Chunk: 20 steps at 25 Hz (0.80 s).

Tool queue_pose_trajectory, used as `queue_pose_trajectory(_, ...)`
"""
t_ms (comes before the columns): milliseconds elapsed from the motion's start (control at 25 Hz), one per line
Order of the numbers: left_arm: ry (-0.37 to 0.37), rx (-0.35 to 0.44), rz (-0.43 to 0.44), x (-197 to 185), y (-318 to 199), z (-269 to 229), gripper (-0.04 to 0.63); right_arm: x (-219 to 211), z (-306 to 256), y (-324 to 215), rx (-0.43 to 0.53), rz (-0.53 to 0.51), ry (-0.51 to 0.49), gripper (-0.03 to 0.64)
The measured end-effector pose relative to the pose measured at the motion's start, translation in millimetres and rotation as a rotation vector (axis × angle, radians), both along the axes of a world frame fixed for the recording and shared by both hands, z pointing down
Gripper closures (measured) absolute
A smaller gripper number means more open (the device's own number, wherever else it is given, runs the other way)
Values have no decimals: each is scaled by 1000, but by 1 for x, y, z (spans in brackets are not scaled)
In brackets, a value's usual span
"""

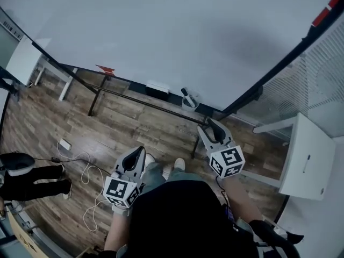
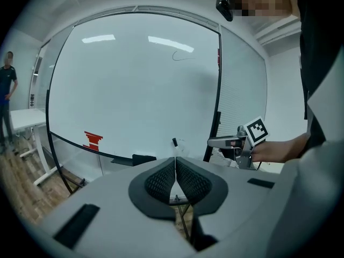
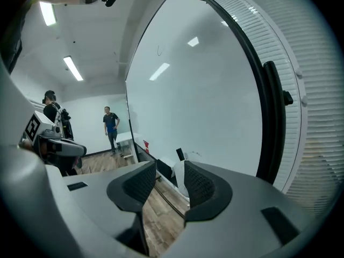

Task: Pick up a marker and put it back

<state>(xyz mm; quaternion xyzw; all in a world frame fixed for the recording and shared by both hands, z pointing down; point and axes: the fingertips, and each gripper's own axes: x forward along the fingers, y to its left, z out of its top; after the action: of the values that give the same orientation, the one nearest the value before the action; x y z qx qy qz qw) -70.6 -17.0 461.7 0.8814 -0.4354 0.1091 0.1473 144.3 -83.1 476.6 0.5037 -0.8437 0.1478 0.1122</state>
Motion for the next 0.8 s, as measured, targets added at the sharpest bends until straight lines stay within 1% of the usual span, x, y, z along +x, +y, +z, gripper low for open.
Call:
queue_pose_trajectory(200, 15, -8, 15, -14, -18, 3, 574, -6, 4, -28, -4, 18, 40, 443)
queue_pose_trajectory(400, 16, -12, 10, -33, -30, 6, 574, -15, 13, -59, -15, 29, 76, 443)
queue_pose_trajectory(600, 13, -24, -30, -59, -40, 8, 574, -31, 22, -89, -28, 16, 123, 443)
queue_pose_trajectory(800, 2, -29, -64, -76, -45, 13, 574, -41, 38, -114, -47, 3, 159, 443)
